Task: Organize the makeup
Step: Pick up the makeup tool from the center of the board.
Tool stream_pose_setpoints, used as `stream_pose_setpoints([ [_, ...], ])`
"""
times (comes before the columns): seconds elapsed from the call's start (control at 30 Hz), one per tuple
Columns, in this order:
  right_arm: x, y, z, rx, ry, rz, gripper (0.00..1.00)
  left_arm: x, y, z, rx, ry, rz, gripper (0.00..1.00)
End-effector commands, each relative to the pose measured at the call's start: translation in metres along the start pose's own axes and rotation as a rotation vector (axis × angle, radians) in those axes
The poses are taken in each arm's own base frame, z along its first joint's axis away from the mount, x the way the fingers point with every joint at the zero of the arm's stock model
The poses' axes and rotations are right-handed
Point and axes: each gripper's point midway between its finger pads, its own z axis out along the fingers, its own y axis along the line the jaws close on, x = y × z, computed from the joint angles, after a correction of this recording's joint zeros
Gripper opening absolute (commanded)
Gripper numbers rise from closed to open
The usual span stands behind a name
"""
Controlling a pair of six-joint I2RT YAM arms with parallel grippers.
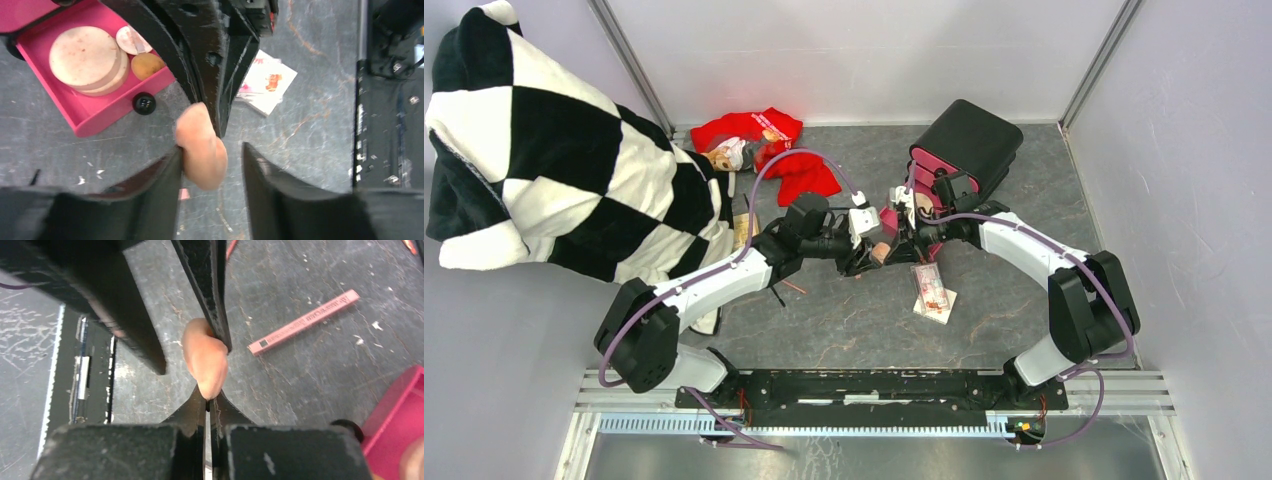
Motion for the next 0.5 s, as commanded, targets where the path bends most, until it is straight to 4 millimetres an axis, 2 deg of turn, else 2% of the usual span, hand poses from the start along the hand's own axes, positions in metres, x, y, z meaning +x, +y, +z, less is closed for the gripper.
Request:
stream_pose_setpoints([
  [0.0, -0.006, -0.033, -0.013, 0.158, 0.039, -0.031, 0.0, -0.002, 0.007, -0.003, -0.038, 0.008, 0.059, 0.64],
  [0.1, 0.0, -0.058, -0.035, 0.3, 0.072, 0.002, 0.0, -0.008, 0.012, -0.013, -0.095, -0.005, 0.09, 0.84],
  [0.2, 0.014, -0.084, -0.065, 0.471, 0.154, 0.018, 0.0, -0.014, 0.015, -0.024, -0.145, -0.021, 0.127, 0.96],
  [0.33, 0.034, -0.11, -0.097, 0.661, 0.299, 0.024, 0.0, -0.017, 0.02, -0.036, -0.199, -0.023, 0.163, 1.0],
  [0.47, 0.052, -0.124, -0.116, 0.753, 0.398, 0.049, 0.0, -0.015, 0.021, -0.043, -0.23, -0.017, 0.183, 1.0],
])
